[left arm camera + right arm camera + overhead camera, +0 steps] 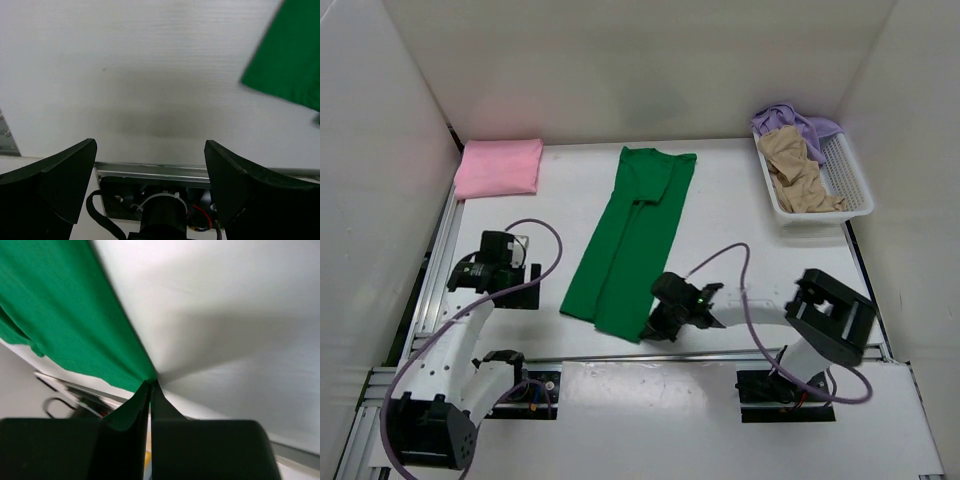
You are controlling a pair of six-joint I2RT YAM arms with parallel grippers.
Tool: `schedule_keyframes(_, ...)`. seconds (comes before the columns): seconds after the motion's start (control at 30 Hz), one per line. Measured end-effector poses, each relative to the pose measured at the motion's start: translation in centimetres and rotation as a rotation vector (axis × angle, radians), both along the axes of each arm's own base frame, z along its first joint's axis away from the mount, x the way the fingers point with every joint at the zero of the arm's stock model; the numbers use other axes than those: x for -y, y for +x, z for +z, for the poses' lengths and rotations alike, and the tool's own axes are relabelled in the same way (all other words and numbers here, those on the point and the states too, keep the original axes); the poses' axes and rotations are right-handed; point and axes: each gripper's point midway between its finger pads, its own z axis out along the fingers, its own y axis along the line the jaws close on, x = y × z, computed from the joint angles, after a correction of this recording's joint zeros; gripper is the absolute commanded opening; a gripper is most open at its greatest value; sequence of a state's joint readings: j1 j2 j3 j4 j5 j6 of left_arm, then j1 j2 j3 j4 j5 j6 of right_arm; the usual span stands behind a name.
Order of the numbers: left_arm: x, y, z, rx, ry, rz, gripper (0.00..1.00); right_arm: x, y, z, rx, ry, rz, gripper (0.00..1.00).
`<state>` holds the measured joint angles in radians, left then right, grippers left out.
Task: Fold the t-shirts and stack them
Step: Rotate the tshirt 90 degrees, then grab the bottom of the folded rectangular tshirt with both arms
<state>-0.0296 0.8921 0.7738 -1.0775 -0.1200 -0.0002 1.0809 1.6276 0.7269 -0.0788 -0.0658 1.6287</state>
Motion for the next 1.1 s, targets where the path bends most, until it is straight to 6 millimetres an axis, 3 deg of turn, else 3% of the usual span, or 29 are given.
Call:
schedule_keyframes(0.13, 3.2, 0.7, -1.0, -0.030, -0.010, -0.172, 1.00, 5.0, -2.3, -0.1, 0.038, -0.036, 0.050, 0.04)
schedule_keyframes(0.23, 6.9, 1.2, -1.0, -0.050, -0.021, -0.349, 1.00, 7.6, -3.0, 0.0, 0.074, -0.092, 0.086, 0.35)
schedule_keyframes(0.27, 8.1, 1.4, -0.9, -0.053, -0.031, -0.397, 0.98, 8.2, -3.1, 0.2, 0.093, -0.102, 0.103, 0.39)
schedule_keyframes(0.3, 9.5, 1.6, -0.7, -0.054, -0.045, -0.452, 0.93, 8.5, -3.0, 0.5, 0.115, -0.106, 0.120, 0.42)
schedule_keyframes(0.4, 13.3, 2.1, 0.3, -0.004, -0.091, -0.581, 0.97, 9.7, -2.9, 1.1, 0.181, -0.136, 0.187, 0.47)
schedule_keyframes(0.57, 16.9, 3.2, 4.3, 0.214, -0.254, -0.668, 0.99, 10.3, -2.5, 2.4, 0.263, -0.134, 0.235, 0.49)
schedule_keyframes(0.63, 17.9, 3.3, 4.8, 0.241, -0.284, -0.698, 0.95, 10.0, -2.3, 2.9, 0.283, -0.107, 0.232, 0.49)
schedule_keyframes(0.7, 18.8, 3.2, 3.3, 0.162, -0.277, -0.720, 0.93, 9.8, -2.2, 2.9, 0.291, -0.090, 0.223, 0.49)
schedule_keyframes(0.77, 19.4, 3.4, 0.5, 0.025, -0.280, -0.713, 0.89, 9.6, -2.1, 2.7, 0.297, -0.080, 0.213, 0.49)
schedule_keyframes(0.9, 17.2, 2.4, -6.8, -0.299, -0.276, -0.586, 0.87, 9.1, -2.0, 2.3, 0.290, -0.075, 0.206, 0.50)
schedule_keyframes(0.97, 15.8, 1.2, -8.1, -0.387, -0.273, -0.536, 0.86, 8.9, -2.2, 1.9, 0.283, -0.081, 0.215, 0.50)
schedule_keyframes(1.1, 15.2, -0.9, -8.6, -0.451, -0.303, -0.521, 0.77, 8.4, -2.7, 1.2, 0.266, -0.087, 0.228, 0.50)
